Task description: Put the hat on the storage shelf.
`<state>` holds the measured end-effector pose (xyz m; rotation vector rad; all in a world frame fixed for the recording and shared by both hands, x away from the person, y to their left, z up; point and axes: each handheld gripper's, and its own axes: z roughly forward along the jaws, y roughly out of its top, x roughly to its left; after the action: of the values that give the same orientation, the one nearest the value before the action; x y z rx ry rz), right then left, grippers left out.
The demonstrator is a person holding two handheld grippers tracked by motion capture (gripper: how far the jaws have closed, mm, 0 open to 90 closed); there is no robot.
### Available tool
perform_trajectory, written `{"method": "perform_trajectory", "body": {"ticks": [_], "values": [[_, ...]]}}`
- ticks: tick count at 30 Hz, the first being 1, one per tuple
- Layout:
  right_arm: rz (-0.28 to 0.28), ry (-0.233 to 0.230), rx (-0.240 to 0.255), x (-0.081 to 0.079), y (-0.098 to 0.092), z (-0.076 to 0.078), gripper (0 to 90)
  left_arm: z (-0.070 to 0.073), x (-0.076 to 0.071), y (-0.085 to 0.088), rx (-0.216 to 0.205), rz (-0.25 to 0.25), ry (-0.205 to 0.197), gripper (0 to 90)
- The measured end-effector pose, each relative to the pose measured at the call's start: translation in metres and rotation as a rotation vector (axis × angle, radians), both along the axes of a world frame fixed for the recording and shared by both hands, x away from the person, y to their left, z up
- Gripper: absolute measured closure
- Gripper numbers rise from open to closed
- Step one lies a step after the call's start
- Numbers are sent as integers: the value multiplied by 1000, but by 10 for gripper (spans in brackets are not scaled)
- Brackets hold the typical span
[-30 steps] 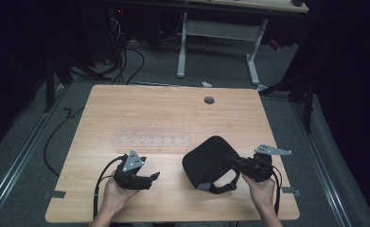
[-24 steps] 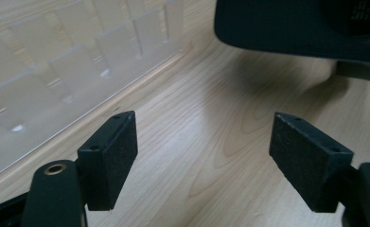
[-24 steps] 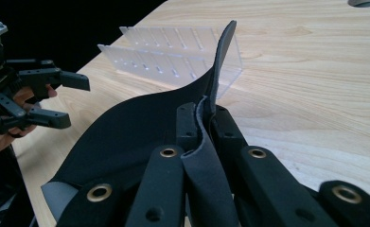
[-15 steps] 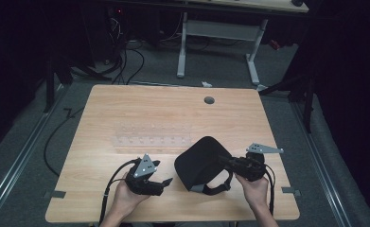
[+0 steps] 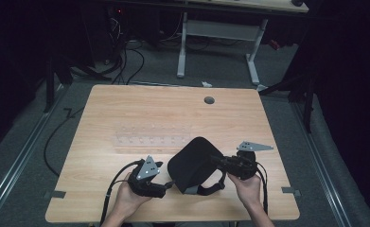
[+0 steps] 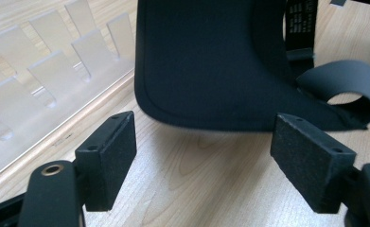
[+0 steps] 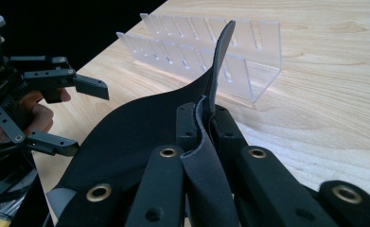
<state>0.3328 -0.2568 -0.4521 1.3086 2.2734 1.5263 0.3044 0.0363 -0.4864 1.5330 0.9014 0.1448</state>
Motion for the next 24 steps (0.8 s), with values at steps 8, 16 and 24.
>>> {"method": "perform_trajectory", "body": {"ticks": [8, 16, 24], "values": [[-5, -13, -6, 0, 0, 7, 845, 0, -2, 2, -1, -9, -5, 238], [-3, -14, -7, 1, -1, 10, 845, -6, -2, 3, 26, -7, 0, 238], [18, -2, -26, 3, 8, 13, 845, -5, -3, 1, 29, -9, -23, 236]]}}
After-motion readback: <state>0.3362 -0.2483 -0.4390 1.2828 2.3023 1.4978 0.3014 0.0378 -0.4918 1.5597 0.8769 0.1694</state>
